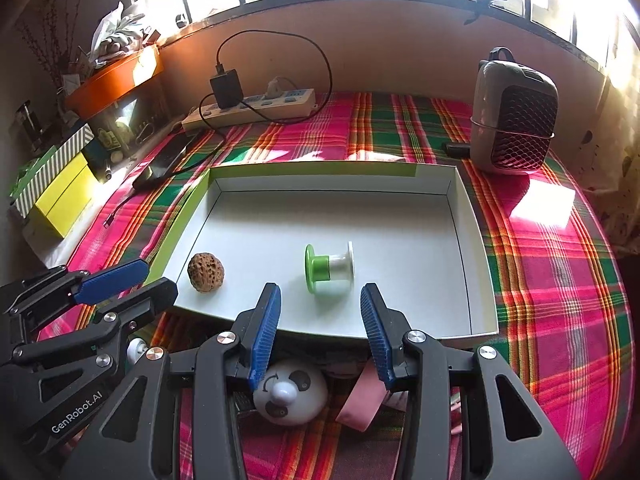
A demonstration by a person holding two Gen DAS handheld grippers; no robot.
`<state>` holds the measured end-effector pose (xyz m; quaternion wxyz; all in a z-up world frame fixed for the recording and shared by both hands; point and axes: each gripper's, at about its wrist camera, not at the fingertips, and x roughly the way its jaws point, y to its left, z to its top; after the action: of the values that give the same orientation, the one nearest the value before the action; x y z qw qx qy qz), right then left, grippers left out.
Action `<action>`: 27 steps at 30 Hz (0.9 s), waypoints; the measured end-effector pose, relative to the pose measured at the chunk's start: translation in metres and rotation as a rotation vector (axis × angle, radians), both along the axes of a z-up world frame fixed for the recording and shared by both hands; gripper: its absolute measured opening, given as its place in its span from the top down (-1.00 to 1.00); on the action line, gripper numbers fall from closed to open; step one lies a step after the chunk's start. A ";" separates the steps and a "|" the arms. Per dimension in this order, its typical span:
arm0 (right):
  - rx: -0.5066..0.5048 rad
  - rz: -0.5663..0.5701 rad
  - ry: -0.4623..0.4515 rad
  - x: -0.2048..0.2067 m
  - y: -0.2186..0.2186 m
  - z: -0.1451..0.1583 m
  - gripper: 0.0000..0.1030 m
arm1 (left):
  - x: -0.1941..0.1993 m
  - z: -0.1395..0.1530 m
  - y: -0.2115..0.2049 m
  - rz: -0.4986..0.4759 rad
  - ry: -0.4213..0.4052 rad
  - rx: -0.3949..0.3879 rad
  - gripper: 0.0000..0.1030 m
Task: Organize objects
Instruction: 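Open the left gripper to release the walnut inside the box, then move the left gripper to the white knob and close on it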
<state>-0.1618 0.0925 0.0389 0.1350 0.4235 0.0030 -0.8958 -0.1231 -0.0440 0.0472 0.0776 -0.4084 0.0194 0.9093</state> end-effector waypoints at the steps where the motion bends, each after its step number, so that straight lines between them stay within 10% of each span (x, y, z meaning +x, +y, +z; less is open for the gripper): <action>1: 0.001 0.001 0.004 0.002 0.000 0.000 0.16 | 0.002 0.001 0.000 0.001 0.002 0.000 0.43; 27: -0.044 0.184 0.091 0.057 -0.016 -0.005 0.16 | 0.054 -0.014 -0.054 0.061 -0.012 0.155 0.32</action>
<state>-0.1051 0.0768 0.0344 0.2254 0.3772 0.0284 -0.8978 -0.0687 -0.0979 0.0331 0.0816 -0.4070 -0.0641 0.9075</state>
